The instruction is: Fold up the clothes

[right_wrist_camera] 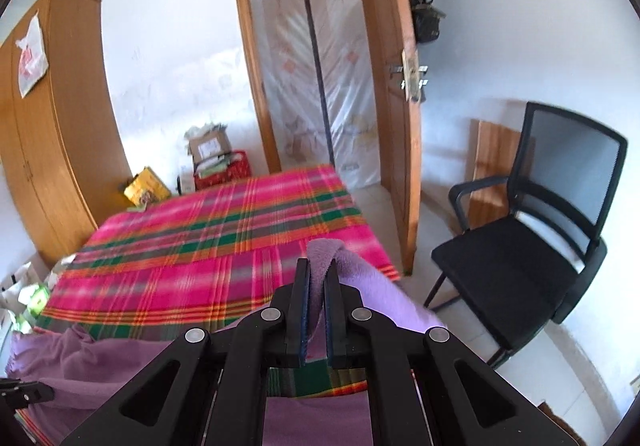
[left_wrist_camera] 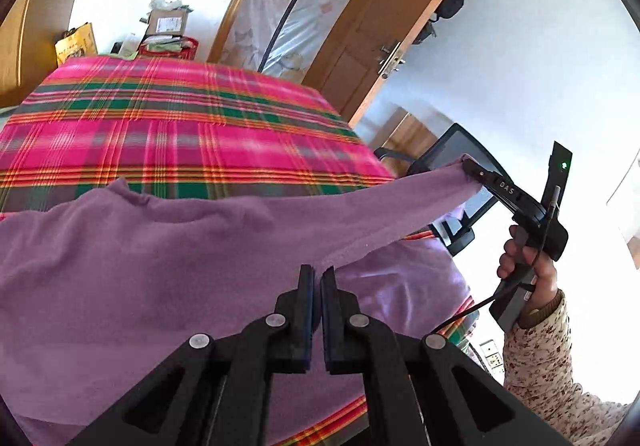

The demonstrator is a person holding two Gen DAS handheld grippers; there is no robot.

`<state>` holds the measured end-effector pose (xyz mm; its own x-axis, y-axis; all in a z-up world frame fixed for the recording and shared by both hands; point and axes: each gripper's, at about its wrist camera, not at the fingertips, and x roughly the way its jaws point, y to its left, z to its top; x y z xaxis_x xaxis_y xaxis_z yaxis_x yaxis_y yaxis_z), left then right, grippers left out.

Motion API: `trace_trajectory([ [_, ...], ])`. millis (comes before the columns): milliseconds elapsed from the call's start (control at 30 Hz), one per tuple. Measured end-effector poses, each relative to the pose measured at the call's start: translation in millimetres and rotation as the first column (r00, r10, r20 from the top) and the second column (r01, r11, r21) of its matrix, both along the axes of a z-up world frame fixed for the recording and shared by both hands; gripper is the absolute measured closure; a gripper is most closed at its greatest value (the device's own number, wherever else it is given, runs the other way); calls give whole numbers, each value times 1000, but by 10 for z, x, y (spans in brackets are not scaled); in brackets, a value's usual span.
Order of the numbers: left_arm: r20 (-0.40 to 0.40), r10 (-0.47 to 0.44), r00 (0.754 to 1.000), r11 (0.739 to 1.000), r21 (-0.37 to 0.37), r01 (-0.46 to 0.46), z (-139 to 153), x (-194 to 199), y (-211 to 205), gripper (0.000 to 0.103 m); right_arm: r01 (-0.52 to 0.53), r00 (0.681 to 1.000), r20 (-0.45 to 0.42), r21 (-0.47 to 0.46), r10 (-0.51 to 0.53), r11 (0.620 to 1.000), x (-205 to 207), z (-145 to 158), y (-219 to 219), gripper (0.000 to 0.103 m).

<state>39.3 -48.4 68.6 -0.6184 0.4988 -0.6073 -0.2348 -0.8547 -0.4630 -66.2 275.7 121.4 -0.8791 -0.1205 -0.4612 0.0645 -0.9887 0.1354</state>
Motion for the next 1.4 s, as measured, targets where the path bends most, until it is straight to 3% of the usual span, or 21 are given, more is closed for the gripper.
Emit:
trace_trajectory([
  [467, 7, -50, 999, 998, -24, 50, 18, 189, 221, 100, 40, 998, -50, -6, -40, 999, 458, 93, 324, 97],
  [600, 58, -65, 996, 995, -66, 69, -157, 212, 308, 100, 57, 998, -24, 23, -56, 998, 667, -151, 381, 97],
  [767, 137, -101, 985, 990, -86, 113, -408, 266, 370, 100, 83, 996, 39, -8, -83, 996, 872, -543, 521, 97],
  [1133, 189, -121, 975, 980, -133, 148, -616, 399, 478, 100, 133, 984, 120, -21, -130, 991, 1092, -983, 687, 97],
  [1400, 231, -132, 964, 974, -151, 169, -713, 390, 516, 99, 147, 971, 204, -83, -127, 986, 1180, -1256, 806, 96],
])
